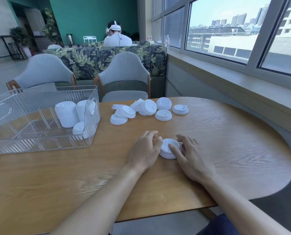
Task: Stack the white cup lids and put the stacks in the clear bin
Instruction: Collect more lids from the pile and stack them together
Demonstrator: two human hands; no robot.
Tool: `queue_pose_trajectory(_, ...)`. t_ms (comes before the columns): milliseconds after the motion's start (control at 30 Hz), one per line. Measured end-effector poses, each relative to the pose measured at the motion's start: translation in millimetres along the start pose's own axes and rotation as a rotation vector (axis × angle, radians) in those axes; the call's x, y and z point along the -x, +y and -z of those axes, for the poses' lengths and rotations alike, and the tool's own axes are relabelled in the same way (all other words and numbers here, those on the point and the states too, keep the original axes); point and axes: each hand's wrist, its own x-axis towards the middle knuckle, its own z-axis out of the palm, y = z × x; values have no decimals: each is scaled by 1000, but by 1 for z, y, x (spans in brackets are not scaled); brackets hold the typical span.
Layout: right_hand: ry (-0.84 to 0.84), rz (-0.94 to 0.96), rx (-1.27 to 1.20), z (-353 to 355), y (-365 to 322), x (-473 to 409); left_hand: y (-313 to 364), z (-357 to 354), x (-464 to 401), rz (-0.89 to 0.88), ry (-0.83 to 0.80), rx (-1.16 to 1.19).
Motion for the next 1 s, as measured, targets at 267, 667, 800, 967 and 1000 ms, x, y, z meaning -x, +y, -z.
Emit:
queue_pose_trajectory(267, -43, 69, 99, -1, 4, -4, -8, -1, -23, 53, 59, -6)
queue_pose_trajectory(667, -28, 12, -89, 3, 37, -44, -12, -13, -75, -125, 50, -318)
queue_pose_trajectory(800, -20, 8, -95, 1, 45, -64, -14, -23, -97, -159, 26, -416)
queue_pose_trajectory(967, -22, 18, -77, -3, 52, -82, -15, -36, -123, -233, 45, -502)
queue_pose_trajectory(1000, -22, 24, -68, -3, 53, -85, -15, -38, -128, -239, 49, -498)
